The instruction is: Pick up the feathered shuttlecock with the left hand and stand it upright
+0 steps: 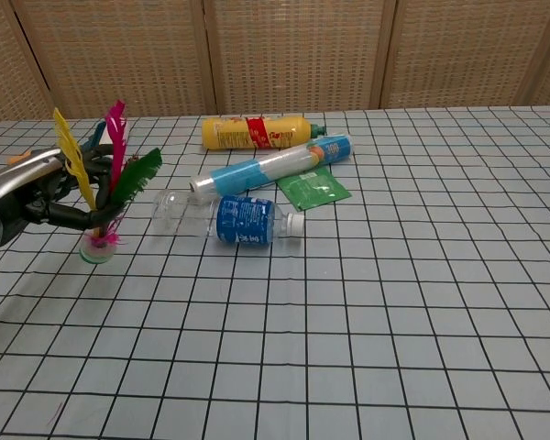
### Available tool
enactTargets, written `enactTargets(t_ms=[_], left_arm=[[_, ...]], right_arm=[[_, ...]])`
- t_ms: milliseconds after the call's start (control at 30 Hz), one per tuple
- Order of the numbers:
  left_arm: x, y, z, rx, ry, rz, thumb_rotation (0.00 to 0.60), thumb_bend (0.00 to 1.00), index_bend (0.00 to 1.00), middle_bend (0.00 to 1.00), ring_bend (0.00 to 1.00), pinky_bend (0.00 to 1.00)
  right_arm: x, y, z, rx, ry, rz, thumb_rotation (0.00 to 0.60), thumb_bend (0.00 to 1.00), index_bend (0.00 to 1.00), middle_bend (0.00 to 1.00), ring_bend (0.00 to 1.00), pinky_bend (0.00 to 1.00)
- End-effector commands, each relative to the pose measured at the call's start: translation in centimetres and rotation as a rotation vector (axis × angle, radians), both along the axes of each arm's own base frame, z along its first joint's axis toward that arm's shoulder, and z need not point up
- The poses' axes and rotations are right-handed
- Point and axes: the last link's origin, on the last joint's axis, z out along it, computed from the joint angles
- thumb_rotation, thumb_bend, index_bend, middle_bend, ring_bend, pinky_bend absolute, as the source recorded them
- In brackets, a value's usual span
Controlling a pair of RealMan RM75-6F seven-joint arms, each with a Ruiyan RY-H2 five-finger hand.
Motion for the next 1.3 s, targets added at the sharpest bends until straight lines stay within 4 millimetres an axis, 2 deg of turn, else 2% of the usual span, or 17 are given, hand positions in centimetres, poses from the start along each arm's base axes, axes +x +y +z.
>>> enactTargets(t_ms=[33, 500, 600, 700, 833, 900, 1100, 1300], left_arm=[[-1.0, 0.0, 0.0, -0.015, 0.006, 0.016, 0.600, 0.33, 0.75, 0.00, 0.00, 0.00], [-3.9, 0.0, -0.2, -0.048, 0.022, 0.061, 0.600, 0.19, 0.73, 0.00, 0.00, 0.00], [-4.3, -0.2, 0.0, -0.056, 0.031, 0.057, 0.600, 0.09, 0.65, 0.00, 0.00, 0.00], [-4.5, -0.5, 0.7, -0.062, 0.026, 0.035, 0.600, 0.01, 0.46, 0.00, 0.00, 0.00], [-4.5, -0.4, 2.1, -0.044, 0.017, 0.003, 0.600, 0.00, 0.21, 0.00, 0.00, 0.00], [-4.2, -0.5, 2.9, -0.013, 0.005, -0.011, 0.600, 0.00, 0.15, 0.00, 0.00, 0.00], [-4.3, -1.3, 5.7, 0.126, 0.070, -0.070, 0.600, 0.02, 0.13, 0.00, 0.00, 0.00], [-5.9, -4.1, 9.0, 0.320, 0.425, -0.113, 0.600, 0.05, 0.12, 0.00, 0.00, 0.00]], right_arm=[[0.0, 0.0, -0.1, 0.003, 0.003, -0.002, 0.600, 0.08, 0.03, 0.00, 0.00, 0.13], [-0.1, -0.1, -0.3, 0.005, 0.005, -0.004, 0.600, 0.08, 0.03, 0.00, 0.00, 0.13], [-0.1, -0.1, -0.3, 0.006, 0.006, -0.003, 0.600, 0.08, 0.03, 0.00, 0.00, 0.13], [0.0, -0.1, -0.4, 0.006, 0.006, -0.003, 0.600, 0.08, 0.03, 0.00, 0.00, 0.13], [0.1, 0.0, -0.4, 0.007, 0.007, 0.003, 0.600, 0.08, 0.03, 0.00, 0.00, 0.13], [0.1, 0.0, -0.3, 0.004, 0.008, 0.005, 0.600, 0.08, 0.03, 0.00, 0.00, 0.13], [0.1, 0.0, -0.3, -0.001, 0.011, 0.009, 0.600, 0.07, 0.03, 0.00, 0.00, 0.13], [0.1, 0.0, -0.4, -0.004, 0.029, 0.010, 0.600, 0.07, 0.03, 0.00, 0.00, 0.12]])
